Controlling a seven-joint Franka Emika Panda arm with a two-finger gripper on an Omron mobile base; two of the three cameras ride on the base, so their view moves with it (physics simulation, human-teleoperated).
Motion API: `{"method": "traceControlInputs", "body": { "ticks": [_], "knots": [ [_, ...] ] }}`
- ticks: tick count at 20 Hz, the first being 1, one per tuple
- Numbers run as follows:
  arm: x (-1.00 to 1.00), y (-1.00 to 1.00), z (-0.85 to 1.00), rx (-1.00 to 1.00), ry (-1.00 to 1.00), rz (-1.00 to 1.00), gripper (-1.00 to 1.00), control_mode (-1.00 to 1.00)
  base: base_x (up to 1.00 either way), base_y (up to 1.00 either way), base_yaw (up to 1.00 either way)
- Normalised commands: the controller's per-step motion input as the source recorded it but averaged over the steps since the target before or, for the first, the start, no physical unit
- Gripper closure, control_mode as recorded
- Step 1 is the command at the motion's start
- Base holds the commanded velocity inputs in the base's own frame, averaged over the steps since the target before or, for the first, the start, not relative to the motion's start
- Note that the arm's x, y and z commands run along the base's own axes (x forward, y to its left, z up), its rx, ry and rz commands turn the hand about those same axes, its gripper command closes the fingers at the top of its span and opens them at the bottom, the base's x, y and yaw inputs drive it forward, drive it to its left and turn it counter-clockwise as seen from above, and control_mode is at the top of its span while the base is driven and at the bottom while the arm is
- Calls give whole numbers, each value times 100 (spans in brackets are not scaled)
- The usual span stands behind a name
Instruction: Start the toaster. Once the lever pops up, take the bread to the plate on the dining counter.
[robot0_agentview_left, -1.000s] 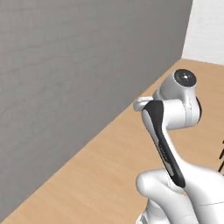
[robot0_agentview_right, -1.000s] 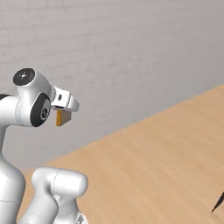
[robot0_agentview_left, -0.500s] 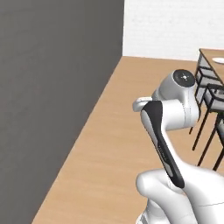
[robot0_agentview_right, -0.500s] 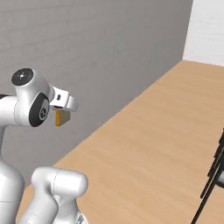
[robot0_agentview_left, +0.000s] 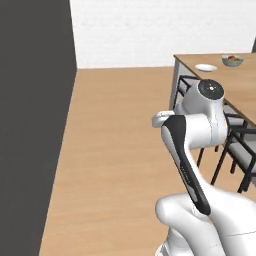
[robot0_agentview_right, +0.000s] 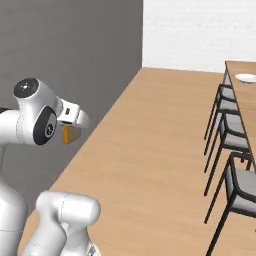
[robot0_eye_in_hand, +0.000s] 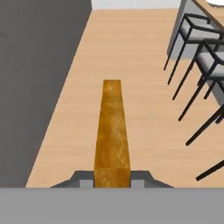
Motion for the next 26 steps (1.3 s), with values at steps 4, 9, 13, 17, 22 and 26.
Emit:
{"method": "traceControlInputs", "body": {
  "ticks": [4, 9, 13, 17, 22, 26],
  "knots": [
    [0, 0, 0, 0, 0, 0, 100, 100, 92, 38, -54],
    [0, 0, 0, 0, 0, 0, 100, 100, 93, 40, -54],
    [0, 0, 0, 0, 0, 0, 100, 100, 97, 53, -53],
    [0, 0, 0, 0, 0, 0, 100, 100, 99, 63, -52],
    [0, 0, 0, 0, 0, 0, 100, 100, 98, 74, -52],
    [0, 0, 0, 0, 0, 0, 100, 100, 95, 75, -53]
  ]
}}
